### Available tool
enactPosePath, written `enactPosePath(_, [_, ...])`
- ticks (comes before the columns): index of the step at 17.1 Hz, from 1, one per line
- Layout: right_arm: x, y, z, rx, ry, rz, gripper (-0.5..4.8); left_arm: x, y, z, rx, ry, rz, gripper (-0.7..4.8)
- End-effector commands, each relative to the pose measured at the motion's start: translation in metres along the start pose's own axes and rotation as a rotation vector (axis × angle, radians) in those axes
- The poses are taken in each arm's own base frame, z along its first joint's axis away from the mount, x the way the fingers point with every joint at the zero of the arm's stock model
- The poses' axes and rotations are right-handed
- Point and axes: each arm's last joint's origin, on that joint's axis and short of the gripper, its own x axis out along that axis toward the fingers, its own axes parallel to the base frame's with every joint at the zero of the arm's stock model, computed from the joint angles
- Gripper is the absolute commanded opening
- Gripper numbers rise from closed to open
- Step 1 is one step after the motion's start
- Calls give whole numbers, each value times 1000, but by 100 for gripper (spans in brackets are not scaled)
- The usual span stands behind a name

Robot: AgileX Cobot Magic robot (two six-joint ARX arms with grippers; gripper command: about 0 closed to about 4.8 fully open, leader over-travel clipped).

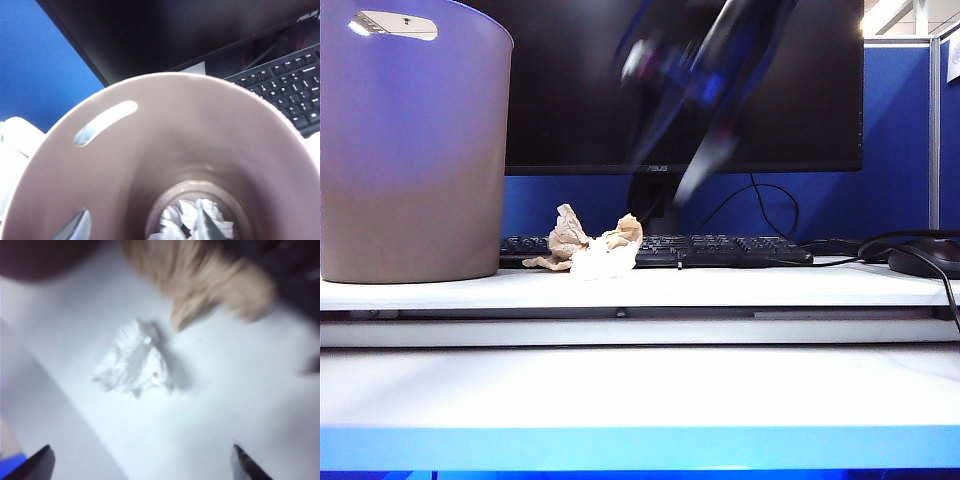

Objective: Pick up all paper balls from the table and place them in the pink trash can.

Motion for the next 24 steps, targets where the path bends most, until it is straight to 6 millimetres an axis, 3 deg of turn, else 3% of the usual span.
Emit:
enactPosePath(1, [34,14,4,-47,42,28,479,-3,1,2,3,-16,4,287])
enactPosePath(4, [52,34,14,-125,6,-19,479,-3,1,2,3,-15,4,287])
enactPosePath(9, [59,38,18,-147,-14,-104,479,-3,1,1,3,-10,15,287])
enactPosePath(14, [77,47,14,-152,44,-83,479,-4,2,3,0,-32,19,287])
enactPosePath(15, [80,46,13,-149,56,-81,458,-4,2,3,0,-33,18,287])
enactPosePath(16, [83,48,12,-151,66,-78,230,-5,2,4,0,-37,19,287])
enactPosePath(18, [83,48,12,-157,68,-76,-9,-6,3,5,-1,-44,21,287])
enactPosePath(21, [74,47,16,-168,48,-135,-1,-9,3,5,-1,-48,25,287])
enactPosePath(22, [58,49,23,-209,17,-183,-1,-12,3,5,-1,-51,26,287])
enactPosePath(24, [-1,56,47,-260,-159,-251,-1,-21,4,4,-2,-57,26,287])
